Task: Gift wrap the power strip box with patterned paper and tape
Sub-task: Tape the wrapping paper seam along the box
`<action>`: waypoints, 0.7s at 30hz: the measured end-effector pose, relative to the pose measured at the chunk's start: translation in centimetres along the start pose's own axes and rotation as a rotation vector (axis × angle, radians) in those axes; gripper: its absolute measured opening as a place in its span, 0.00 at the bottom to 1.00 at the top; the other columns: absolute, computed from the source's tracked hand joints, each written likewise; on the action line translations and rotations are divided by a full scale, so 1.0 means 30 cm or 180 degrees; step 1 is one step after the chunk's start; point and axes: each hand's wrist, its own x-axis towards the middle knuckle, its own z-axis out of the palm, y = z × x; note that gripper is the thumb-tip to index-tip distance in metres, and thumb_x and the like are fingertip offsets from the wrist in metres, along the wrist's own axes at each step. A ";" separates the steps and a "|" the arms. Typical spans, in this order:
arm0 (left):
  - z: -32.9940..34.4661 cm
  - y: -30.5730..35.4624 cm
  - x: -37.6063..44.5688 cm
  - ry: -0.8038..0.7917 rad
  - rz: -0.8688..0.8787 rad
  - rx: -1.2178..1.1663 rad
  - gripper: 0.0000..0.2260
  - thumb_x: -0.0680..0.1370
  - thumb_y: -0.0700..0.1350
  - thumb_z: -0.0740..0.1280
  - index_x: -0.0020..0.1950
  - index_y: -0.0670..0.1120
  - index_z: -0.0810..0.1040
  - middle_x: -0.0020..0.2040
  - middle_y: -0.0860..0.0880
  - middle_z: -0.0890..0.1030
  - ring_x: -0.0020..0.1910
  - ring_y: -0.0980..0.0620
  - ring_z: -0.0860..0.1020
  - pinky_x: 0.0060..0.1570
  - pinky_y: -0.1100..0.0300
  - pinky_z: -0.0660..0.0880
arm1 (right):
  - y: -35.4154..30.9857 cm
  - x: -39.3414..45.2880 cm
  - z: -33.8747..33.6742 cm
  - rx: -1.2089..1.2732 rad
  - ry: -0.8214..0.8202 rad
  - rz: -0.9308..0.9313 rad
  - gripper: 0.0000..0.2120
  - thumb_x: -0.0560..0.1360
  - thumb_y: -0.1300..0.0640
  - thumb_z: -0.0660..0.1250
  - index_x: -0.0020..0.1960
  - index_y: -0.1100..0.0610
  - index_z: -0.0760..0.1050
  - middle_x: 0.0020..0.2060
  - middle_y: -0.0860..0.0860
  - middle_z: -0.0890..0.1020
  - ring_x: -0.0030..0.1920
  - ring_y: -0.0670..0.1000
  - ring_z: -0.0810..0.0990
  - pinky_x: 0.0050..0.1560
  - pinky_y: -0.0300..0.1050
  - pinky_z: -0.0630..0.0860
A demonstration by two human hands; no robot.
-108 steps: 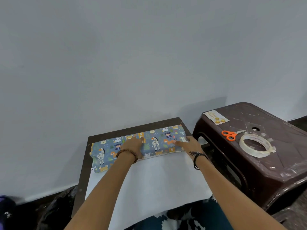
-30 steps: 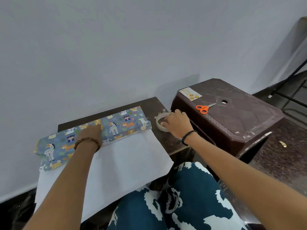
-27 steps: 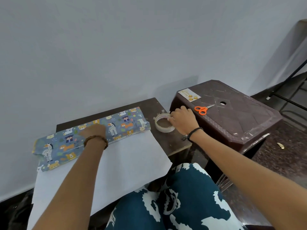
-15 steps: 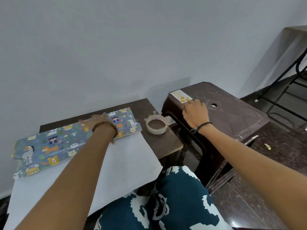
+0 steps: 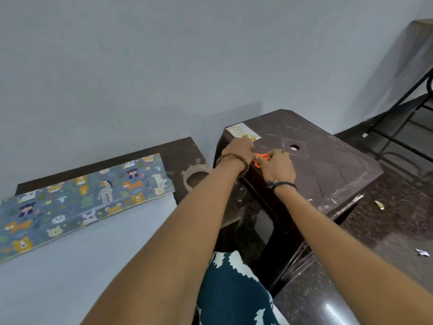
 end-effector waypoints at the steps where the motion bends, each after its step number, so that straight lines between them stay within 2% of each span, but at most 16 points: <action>1: 0.024 0.008 0.017 -0.0031 -0.0062 -0.0027 0.13 0.78 0.45 0.63 0.60 0.40 0.75 0.60 0.41 0.76 0.58 0.43 0.75 0.56 0.53 0.73 | 0.013 -0.013 0.022 -0.0088 0.0114 -0.0117 0.17 0.76 0.47 0.62 0.56 0.60 0.73 0.55 0.57 0.75 0.56 0.57 0.74 0.53 0.52 0.72; 4: 0.088 0.026 0.047 0.0095 -0.0226 -0.0023 0.12 0.79 0.41 0.60 0.61 0.40 0.75 0.61 0.41 0.75 0.58 0.43 0.75 0.55 0.54 0.72 | 0.056 -0.039 0.068 -0.0249 0.0548 -0.0571 0.12 0.78 0.51 0.59 0.55 0.58 0.73 0.52 0.54 0.74 0.52 0.54 0.73 0.52 0.50 0.69; 6: 0.111 0.034 0.059 0.0286 -0.0437 -0.0265 0.12 0.79 0.40 0.61 0.61 0.40 0.76 0.61 0.41 0.75 0.59 0.44 0.75 0.57 0.56 0.72 | 0.065 -0.034 0.076 -0.0052 0.0686 -0.0546 0.09 0.78 0.54 0.59 0.54 0.58 0.73 0.50 0.54 0.76 0.50 0.54 0.73 0.49 0.48 0.68; 9: 0.105 0.030 0.072 0.0329 -0.1029 -0.1157 0.11 0.78 0.38 0.63 0.58 0.38 0.77 0.58 0.41 0.78 0.56 0.45 0.77 0.56 0.57 0.74 | 0.044 -0.025 0.066 0.0537 0.0674 -0.0189 0.07 0.75 0.59 0.62 0.52 0.56 0.74 0.45 0.52 0.79 0.48 0.52 0.76 0.51 0.49 0.71; 11: 0.080 0.008 0.058 0.0332 -0.1318 -0.1855 0.11 0.76 0.36 0.66 0.57 0.36 0.77 0.56 0.39 0.79 0.54 0.43 0.79 0.56 0.53 0.76 | 0.025 -0.028 0.056 0.0990 0.0541 -0.0042 0.08 0.71 0.61 0.65 0.50 0.54 0.74 0.41 0.49 0.81 0.45 0.51 0.78 0.50 0.49 0.72; 13: 0.044 -0.022 0.020 0.0381 -0.1389 -0.2348 0.10 0.75 0.34 0.66 0.55 0.35 0.78 0.51 0.39 0.81 0.48 0.44 0.80 0.52 0.52 0.78 | -0.012 -0.038 0.045 0.1366 0.0398 0.0004 0.11 0.70 0.61 0.67 0.50 0.53 0.73 0.38 0.48 0.81 0.43 0.50 0.78 0.43 0.43 0.69; 15: 0.001 -0.070 -0.033 0.0495 -0.1345 -0.2650 0.03 0.76 0.33 0.64 0.46 0.37 0.78 0.39 0.42 0.79 0.33 0.51 0.78 0.38 0.61 0.80 | -0.074 -0.051 0.042 0.1546 0.0263 -0.0101 0.11 0.70 0.62 0.68 0.51 0.55 0.71 0.35 0.47 0.79 0.40 0.48 0.77 0.39 0.40 0.66; 16: -0.028 -0.104 -0.066 0.0563 -0.1321 -0.2704 0.05 0.76 0.33 0.63 0.42 0.39 0.76 0.35 0.44 0.77 0.28 0.54 0.76 0.31 0.66 0.77 | -0.112 -0.063 0.045 0.1577 0.0170 -0.0205 0.11 0.70 0.63 0.67 0.51 0.56 0.71 0.34 0.48 0.79 0.39 0.48 0.76 0.37 0.38 0.66; 17: -0.055 -0.142 -0.099 0.0655 -0.1277 -0.2731 0.07 0.76 0.33 0.63 0.39 0.41 0.74 0.34 0.44 0.76 0.26 0.55 0.75 0.28 0.67 0.76 | -0.152 -0.078 0.051 0.1614 0.0040 -0.0327 0.10 0.69 0.64 0.67 0.50 0.57 0.72 0.33 0.49 0.79 0.38 0.48 0.76 0.35 0.38 0.68; 19: -0.111 -0.231 -0.168 0.0817 -0.1032 -0.2321 0.04 0.76 0.35 0.64 0.43 0.39 0.77 0.38 0.43 0.79 0.32 0.52 0.77 0.34 0.63 0.76 | -0.227 -0.120 0.068 0.1682 -0.0260 -0.0593 0.08 0.69 0.65 0.66 0.48 0.60 0.73 0.35 0.53 0.80 0.40 0.51 0.78 0.40 0.44 0.74; 21: -0.173 -0.322 -0.247 0.0922 -0.0693 -0.1440 0.06 0.75 0.37 0.65 0.48 0.39 0.81 0.44 0.44 0.81 0.42 0.49 0.79 0.42 0.62 0.76 | -0.287 -0.172 0.086 0.1468 -0.0478 -0.0917 0.07 0.71 0.61 0.68 0.48 0.60 0.73 0.36 0.53 0.79 0.42 0.52 0.77 0.43 0.47 0.74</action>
